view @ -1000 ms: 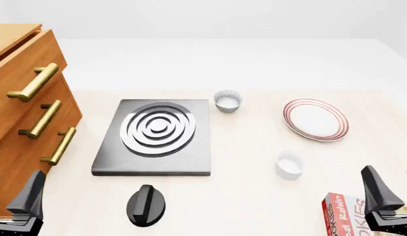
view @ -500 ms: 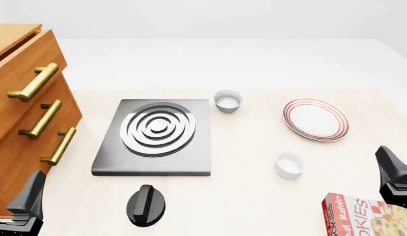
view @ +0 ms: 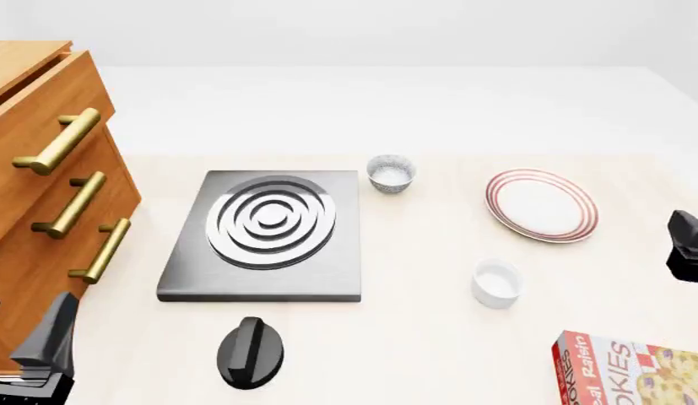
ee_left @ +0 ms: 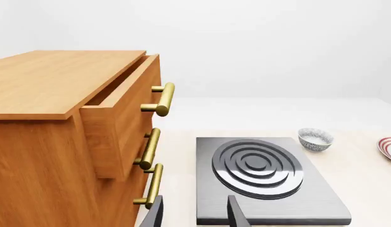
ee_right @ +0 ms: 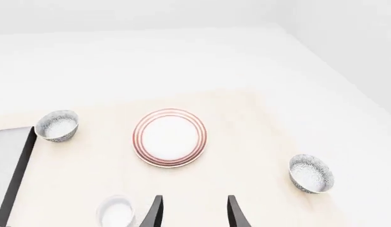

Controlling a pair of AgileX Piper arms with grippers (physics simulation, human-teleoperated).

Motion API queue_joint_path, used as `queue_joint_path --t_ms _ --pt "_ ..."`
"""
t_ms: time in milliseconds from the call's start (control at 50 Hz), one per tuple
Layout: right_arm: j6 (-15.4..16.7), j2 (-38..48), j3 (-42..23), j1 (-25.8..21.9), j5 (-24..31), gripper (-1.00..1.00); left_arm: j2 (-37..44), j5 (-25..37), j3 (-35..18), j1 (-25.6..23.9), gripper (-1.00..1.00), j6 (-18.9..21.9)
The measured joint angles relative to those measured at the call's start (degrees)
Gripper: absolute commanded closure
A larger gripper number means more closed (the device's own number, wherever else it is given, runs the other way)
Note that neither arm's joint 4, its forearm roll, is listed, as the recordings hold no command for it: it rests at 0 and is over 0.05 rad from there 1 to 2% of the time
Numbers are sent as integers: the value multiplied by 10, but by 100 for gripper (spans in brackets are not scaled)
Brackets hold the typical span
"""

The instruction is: Pick the akita bowl next to the cookies box and place it on the plate.

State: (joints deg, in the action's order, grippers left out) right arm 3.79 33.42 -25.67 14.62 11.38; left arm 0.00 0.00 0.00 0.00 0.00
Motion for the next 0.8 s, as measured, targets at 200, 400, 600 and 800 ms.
queue_joint_path --t_ms 200,400,600,800 --pt "18 77 -33 53 -9 -100 0 0 0 0 -100 0" --pt "35 125 -73 91 -1 -100 0 0 0 0 -100 0" --pt "59 173 -121 133 13 -100 0 0 0 0 -100 0" --pt "79 217 -153 178 17 -100 0 0 0 0 -100 0"
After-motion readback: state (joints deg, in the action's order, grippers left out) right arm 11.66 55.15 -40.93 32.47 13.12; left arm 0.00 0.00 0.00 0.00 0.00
